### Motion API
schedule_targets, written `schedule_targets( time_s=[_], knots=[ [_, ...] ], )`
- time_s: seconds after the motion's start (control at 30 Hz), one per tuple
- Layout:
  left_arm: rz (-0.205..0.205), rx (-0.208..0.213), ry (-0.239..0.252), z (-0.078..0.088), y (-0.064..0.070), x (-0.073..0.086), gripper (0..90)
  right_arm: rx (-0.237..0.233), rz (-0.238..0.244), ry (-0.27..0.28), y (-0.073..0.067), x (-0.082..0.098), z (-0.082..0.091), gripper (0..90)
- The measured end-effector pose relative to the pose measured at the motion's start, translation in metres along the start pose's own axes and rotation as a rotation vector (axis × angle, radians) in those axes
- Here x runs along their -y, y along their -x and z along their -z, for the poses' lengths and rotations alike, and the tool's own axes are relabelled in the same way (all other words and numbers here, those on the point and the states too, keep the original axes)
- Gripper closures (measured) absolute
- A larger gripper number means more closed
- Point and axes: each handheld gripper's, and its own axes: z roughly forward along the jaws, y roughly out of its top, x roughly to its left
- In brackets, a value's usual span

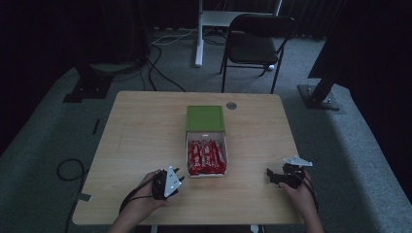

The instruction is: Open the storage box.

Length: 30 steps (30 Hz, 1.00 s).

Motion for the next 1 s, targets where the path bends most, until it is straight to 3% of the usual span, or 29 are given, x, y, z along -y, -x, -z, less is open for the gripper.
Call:
schedule_targets(
  time_s=[0.03,0.2,0.23,0.53,0.6,0.7,0.73,1.0],
  knots=[
    [0.066,0.008,0.012,-0.003,-0.007,0.008,65.8,0.000,0.000,0.000,0.000,0.000,0.000,12.0],
    [0.094,-0.001,0.005,-0.006,-0.013,0.017,64.1,0.000,0.000,0.000,0.000,0.000,0.000,12.0],
    [0.133,-0.013,0.008,-0.007,-0.020,0.026,63.8,0.000,0.000,-0.001,0.000,0.000,0.000,12.0],
    [0.210,-0.069,0.006,-0.009,-0.037,0.041,59.5,0.000,0.001,0.001,0.000,0.000,0.000,12.0],
    [0.249,-0.076,0.012,-0.008,-0.042,0.045,58.7,0.000,0.001,0.001,0.000,0.000,0.000,12.0],
    [0.267,-0.081,0.013,-0.008,-0.045,0.048,55.5,0.000,0.000,0.001,0.000,0.000,0.000,12.0],
    [0.298,-0.085,0.022,-0.007,-0.047,0.050,53.3,0.000,0.001,0.001,0.000,0.000,0.000,12.0],
    [0.379,-0.090,0.001,-0.009,-0.056,0.060,39.9,0.000,0.001,0.000,0.000,0.000,0.000,12.0]
  ],
)
